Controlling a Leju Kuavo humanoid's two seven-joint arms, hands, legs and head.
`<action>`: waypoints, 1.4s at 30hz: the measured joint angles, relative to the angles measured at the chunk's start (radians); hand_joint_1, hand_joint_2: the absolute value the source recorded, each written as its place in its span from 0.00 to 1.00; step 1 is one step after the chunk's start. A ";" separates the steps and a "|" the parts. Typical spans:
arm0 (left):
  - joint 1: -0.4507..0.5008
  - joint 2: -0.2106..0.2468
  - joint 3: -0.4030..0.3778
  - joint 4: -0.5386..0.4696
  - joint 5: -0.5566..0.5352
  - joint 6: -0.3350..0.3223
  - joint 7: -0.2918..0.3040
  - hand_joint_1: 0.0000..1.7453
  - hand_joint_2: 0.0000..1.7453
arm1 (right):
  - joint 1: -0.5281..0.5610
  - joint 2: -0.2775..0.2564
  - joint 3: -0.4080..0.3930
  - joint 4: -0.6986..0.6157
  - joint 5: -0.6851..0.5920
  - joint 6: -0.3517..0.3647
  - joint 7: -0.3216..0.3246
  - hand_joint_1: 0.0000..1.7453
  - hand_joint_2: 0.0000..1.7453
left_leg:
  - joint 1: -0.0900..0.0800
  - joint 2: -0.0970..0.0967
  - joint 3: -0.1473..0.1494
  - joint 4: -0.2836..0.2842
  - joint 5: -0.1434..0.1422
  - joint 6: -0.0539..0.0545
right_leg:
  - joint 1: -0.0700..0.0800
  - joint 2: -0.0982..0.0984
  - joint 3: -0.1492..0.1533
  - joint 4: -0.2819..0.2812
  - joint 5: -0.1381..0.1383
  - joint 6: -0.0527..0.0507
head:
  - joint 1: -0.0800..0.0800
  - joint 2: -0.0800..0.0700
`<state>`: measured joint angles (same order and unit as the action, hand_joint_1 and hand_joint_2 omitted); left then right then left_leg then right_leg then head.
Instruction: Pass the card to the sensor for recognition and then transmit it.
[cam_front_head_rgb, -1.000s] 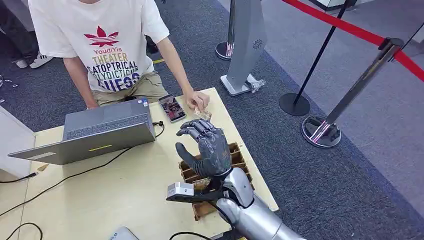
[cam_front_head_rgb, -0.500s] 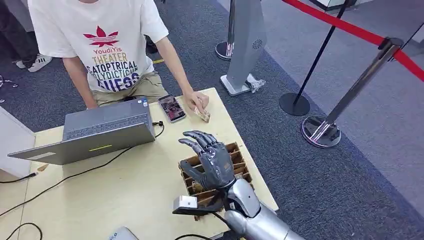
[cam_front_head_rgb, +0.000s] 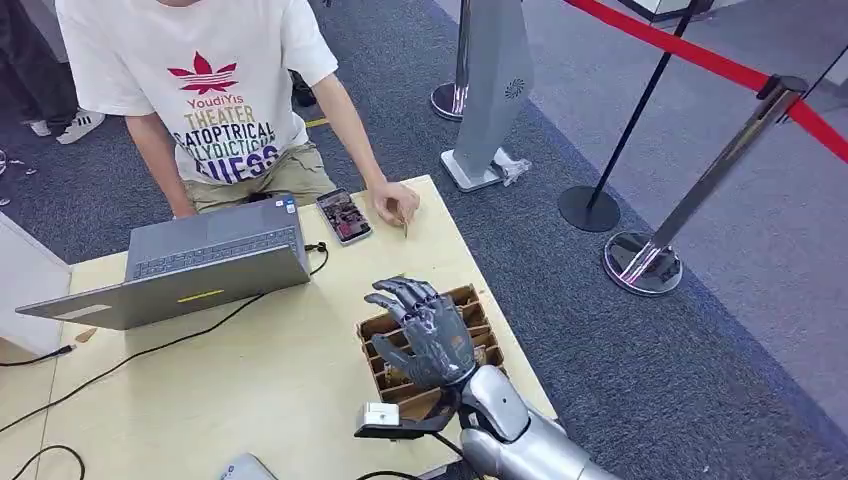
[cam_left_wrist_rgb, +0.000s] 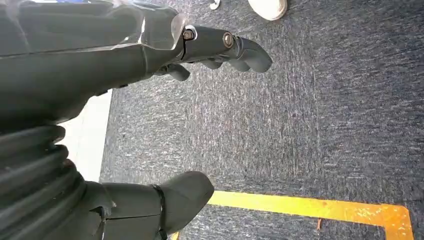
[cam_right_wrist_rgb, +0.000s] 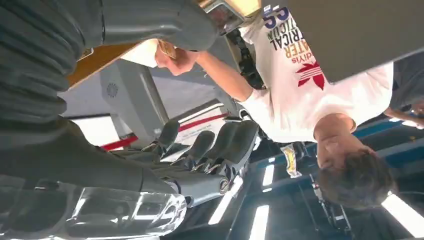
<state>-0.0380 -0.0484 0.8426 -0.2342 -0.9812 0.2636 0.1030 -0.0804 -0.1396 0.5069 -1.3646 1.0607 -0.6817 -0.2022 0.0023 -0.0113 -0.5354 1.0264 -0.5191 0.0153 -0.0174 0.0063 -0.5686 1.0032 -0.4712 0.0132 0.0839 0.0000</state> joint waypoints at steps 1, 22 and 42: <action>0.000 0.000 0.003 0.000 0.000 0.001 0.000 0.00 1.00 | 0.000 -0.003 0.002 0.001 0.015 0.000 0.006 0.46 1.00 | 0.000 0.000 0.000 0.000 0.000 0.000 | 0.000 0.000 0.000 0.000 0.000 0.000 | 0.000 0.000; 0.001 0.000 0.032 0.000 0.011 0.003 0.000 0.00 1.00 | -0.056 -0.081 0.046 0.024 0.071 0.008 0.054 0.40 1.00 | 0.000 0.000 0.000 0.000 0.000 0.000 | 0.000 0.000 0.000 0.000 0.000 0.000 | 0.000 0.000; 0.002 0.000 0.056 0.000 -0.004 0.003 -0.004 0.00 1.00 | -0.067 -0.152 0.086 -0.026 -0.110 0.043 0.032 0.35 1.00 | 0.000 0.000 0.000 0.000 0.000 0.000 | 0.000 0.000 0.000 0.000 0.000 0.000 | 0.000 0.000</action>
<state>-0.0364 -0.0484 0.8984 -0.2342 -0.9854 0.2667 0.0992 -0.1471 -0.2918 0.5932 -1.3905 0.9506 -0.6386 -0.1705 0.0022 -0.0113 -0.5353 1.0264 -0.5191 0.0153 -0.0175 0.0063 -0.5685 1.0032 -0.4711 0.0132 0.0835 0.0000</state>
